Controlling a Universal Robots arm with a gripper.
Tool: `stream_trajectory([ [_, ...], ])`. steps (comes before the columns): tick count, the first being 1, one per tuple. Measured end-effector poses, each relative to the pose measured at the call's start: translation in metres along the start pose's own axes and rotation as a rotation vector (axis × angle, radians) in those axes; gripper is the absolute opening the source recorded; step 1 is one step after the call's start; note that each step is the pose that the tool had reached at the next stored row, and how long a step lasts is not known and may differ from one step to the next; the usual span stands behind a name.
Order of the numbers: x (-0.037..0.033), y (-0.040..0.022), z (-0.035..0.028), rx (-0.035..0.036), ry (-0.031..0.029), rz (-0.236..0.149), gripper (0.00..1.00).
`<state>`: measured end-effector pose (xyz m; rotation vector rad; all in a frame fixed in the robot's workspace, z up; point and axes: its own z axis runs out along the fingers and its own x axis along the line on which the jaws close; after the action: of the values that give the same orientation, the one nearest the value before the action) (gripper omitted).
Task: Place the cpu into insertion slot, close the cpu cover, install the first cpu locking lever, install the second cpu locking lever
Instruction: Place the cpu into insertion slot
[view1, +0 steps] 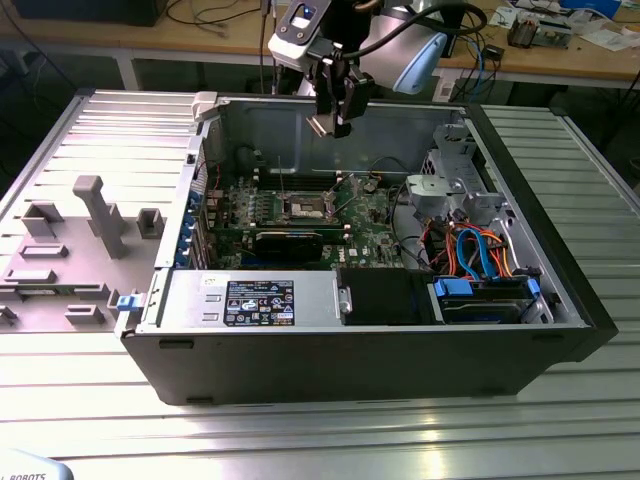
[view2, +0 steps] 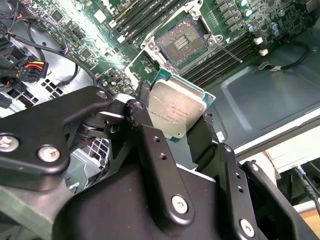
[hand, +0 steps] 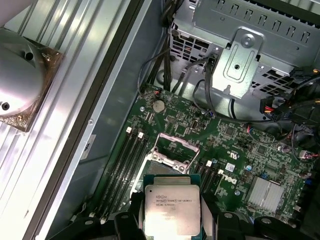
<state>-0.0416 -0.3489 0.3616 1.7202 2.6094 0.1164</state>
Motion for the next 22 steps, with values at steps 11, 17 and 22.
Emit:
stream_trajectory([
  [11,0.0000,0.0000,0.0008,-0.0002,-0.0007,0.008,0.54],
  [17,-0.0001,-0.0002,0.0019,-0.0023,-0.0060,0.082,0.54],
  [22,-0.0001,-0.0001,0.0021,-0.0028,-0.0073,0.102,0.54],
])
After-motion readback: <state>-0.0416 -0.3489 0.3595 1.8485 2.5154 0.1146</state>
